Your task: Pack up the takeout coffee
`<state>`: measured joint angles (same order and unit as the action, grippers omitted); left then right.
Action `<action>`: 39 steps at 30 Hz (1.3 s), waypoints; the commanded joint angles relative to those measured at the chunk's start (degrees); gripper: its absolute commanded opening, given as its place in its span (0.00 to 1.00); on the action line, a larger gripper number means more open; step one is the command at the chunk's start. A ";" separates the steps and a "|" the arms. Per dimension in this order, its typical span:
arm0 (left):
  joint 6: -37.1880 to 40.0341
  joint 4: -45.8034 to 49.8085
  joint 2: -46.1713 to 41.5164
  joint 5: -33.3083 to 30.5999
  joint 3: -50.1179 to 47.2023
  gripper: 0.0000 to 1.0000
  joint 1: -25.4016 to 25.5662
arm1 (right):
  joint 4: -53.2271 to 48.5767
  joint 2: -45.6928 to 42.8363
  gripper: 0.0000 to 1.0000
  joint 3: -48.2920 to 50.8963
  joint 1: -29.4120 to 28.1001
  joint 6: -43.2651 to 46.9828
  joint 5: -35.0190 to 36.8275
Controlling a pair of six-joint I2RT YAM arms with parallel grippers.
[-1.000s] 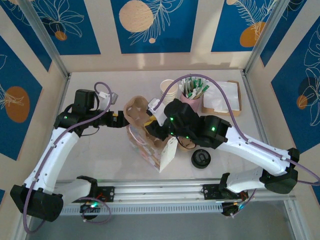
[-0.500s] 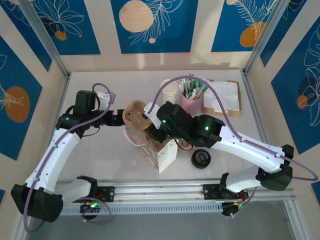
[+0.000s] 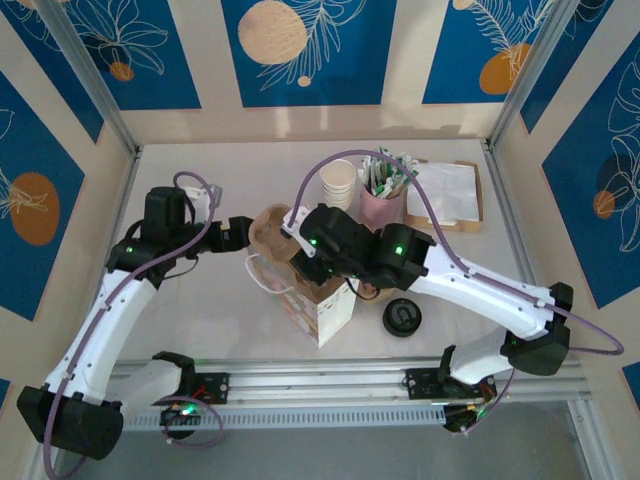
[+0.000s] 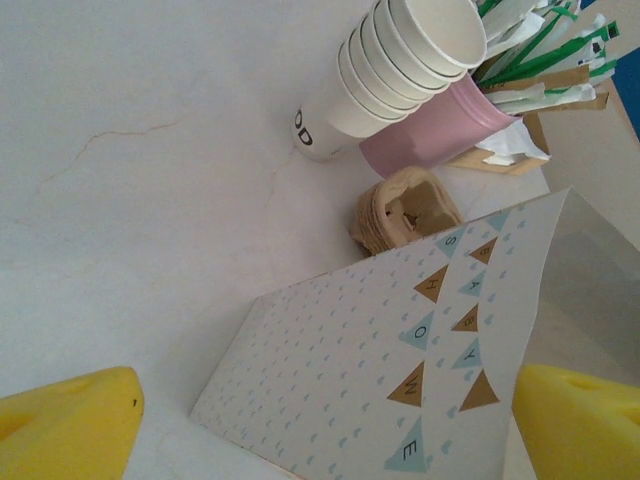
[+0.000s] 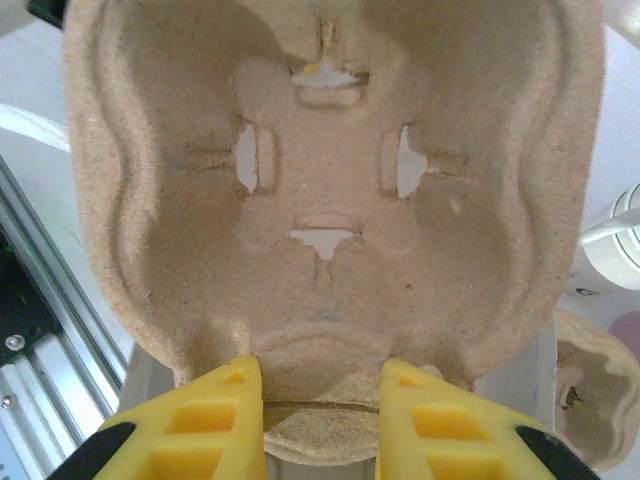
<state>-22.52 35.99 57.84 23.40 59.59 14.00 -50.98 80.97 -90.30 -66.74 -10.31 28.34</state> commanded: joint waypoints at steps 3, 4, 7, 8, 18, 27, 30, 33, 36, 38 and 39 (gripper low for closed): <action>-1.20 -0.66 -1.31 -1.09 -0.53 0.94 -0.18 | -4.67 2.23 0.25 -3.93 -0.23 -1.62 1.43; -1.21 -0.66 -1.49 -1.47 -0.66 0.94 -0.18 | -4.90 2.48 0.24 -4.08 -0.23 -1.73 1.54; -1.20 -0.87 -2.10 -3.26 -1.05 0.94 -0.20 | -5.39 2.79 0.24 -4.42 -0.26 -2.02 1.63; -1.21 -0.96 -2.29 -3.64 -1.14 0.94 -0.19 | -5.52 2.83 0.24 -4.44 -0.15 -2.15 1.56; -2.91 -3.56 -4.95 -4.43 -2.38 0.95 -0.14 | -7.68 4.28 0.24 -5.58 0.03 -2.83 0.50; -2.97 -4.14 -6.42 -4.91 -3.52 0.95 -0.13 | -10.84 6.54 0.24 -7.17 0.80 -3.89 0.25; -2.86 -3.40 -6.39 -6.12 -3.44 0.95 -0.12 | -11.50 6.92 0.24 -7.32 0.82 -4.08 0.05; -2.95 -3.54 -6.58 -6.13 -3.56 0.95 -0.15 | -12.40 7.44 0.24 -7.51 0.83 -4.23 -0.30; -2.75 -3.91 -6.91 -4.77 -3.63 0.95 -0.17 | -12.57 7.54 0.24 -7.61 0.75 -4.37 -0.08; -2.25 -3.70 -6.99 -3.07 -3.32 0.95 -0.20 | -12.09 7.15 0.24 -7.61 0.60 -4.33 0.06; -1.92 -3.20 -6.96 -2.22 -2.89 0.95 -0.16 | -11.80 6.94 0.24 -7.61 0.52 -4.23 0.05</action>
<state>-25.15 32.56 51.94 18.61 56.36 14.00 -62.22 88.20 -96.03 -66.13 -13.80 28.97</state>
